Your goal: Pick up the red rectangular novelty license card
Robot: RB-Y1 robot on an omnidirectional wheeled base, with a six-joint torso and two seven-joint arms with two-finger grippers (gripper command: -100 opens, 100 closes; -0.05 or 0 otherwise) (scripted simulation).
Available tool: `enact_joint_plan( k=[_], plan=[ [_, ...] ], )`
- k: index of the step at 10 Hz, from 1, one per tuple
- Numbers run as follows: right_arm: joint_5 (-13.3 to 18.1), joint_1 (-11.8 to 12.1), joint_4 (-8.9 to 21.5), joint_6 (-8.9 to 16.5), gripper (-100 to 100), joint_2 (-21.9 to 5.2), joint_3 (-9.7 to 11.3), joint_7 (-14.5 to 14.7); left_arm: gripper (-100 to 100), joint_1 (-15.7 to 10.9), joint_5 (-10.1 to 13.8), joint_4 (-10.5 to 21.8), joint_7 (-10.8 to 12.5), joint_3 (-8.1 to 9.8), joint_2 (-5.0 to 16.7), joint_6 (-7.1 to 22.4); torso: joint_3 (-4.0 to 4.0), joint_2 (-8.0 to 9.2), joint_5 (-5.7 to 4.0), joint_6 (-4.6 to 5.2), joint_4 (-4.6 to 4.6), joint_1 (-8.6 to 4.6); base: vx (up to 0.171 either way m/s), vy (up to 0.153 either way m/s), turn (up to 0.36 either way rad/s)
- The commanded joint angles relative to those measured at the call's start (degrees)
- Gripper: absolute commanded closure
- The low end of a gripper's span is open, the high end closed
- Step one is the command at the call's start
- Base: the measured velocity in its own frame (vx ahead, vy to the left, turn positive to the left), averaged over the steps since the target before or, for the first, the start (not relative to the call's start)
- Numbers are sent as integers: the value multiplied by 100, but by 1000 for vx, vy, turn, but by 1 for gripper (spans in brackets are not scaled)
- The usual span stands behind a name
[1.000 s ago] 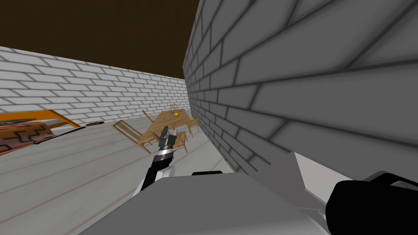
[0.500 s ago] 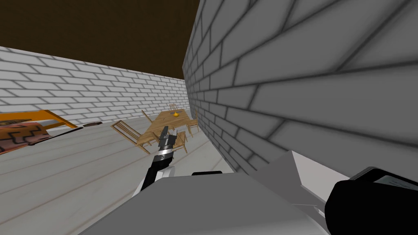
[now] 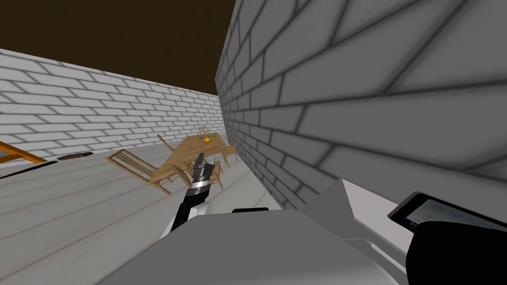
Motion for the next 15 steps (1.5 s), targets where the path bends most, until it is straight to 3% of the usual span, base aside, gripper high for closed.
enact_joint_plan(
  k=[1, 2, 3, 4, 6, 7, 9, 10, 11, 12, 13, 14, 15],
  plan=[
    [222, -127, -51, -40, 100, -65, -40, -2, 0, 0, 0, 0, 0, 0, 0, 0, 0, 0, 0, 0, 0, 0, 62, -17, -159],
    [428, -362, 62, -248, 100, -321, -326, -37, 0, -2, 0, 0, 0, -1, -1, 0, 11, 16, -20, -10, 7, 5, 83, -16, -369],
    [589, -601, 62, -248, 100, -403, -380, -37, 0, 0, 0, 0, 0, 0, 0, 0, 9, 6, -47, -12, 12, -2, 94, -21, -419],
    [740, -601, 167, -248, 100, -403, -353, -37, 0, -1, 0, 0, 0, 0, 0, 0, 13, 7, -89, -4, 19, -8, 50, -1, -77],
    [824, -601, 62, -248, 100, -403, -380, -37, 0, -3, 0, 0, 0, -2, -1, 1, 25, 28, -111, -26, 25, -13, -6, 3, 42],
    [1087, -933, 175, -456, 100, -699, -600, -72, 0, -3, 0, 1, 0, -2, -1, 1, 28, 32, -118, -29, 27, -16, 59, -38, -363],
    [1403, -1075, 175, -456, 100, -741, -721, -72, 0, -1, 0, 0, 0, 0, 0, 0, 21, 12, -178, -14, 32, -49, 70, -5, -258],
    [1573, -1374, 289, -663, 100, -1019, -923, -107, 0, -3, 0, 1, 0, -1, 0, 0, 26, 22, -177, -23, 32, -45, 100, 5, -380],
    [1828, -1326, 277, -663, 100, -1016, -1061, -107, 0, 0, 0, 1, 0, 0, 0, 0, 22, 12, -179, -11, 33, -43, 112, 6, -381],
    [2021, -1460, 289, -663, 100, -1079, -1061, -107, 0, -1, 0, 0, 0, -1, 0, 0, 21, 12, -183, -13, 31, -49, 49, 3, -81],
    [2026, -1549, 289, -663, 100, -1079, -1061, -107, 0, -3, 0, 1, 0, -1, 0, 0, 26, 23, -185, -28, 31, -57, -2, -4, 53],
    [2277, -1764, 402, -871, 100, -1341, -1348, -142, 0, -4, 0, 1, 0, -1, 0, 1, 32, 35, -186, -32, 34, -63, 62, -14, -293],
    [2374, -2015, 402, -871, 100, -1417, -1375, -142, 0, -1, 0, 1, 0, 0, 0, 0, 27, 21, -189, -20, 33, -68, 94, -12, -418]
  ],
)
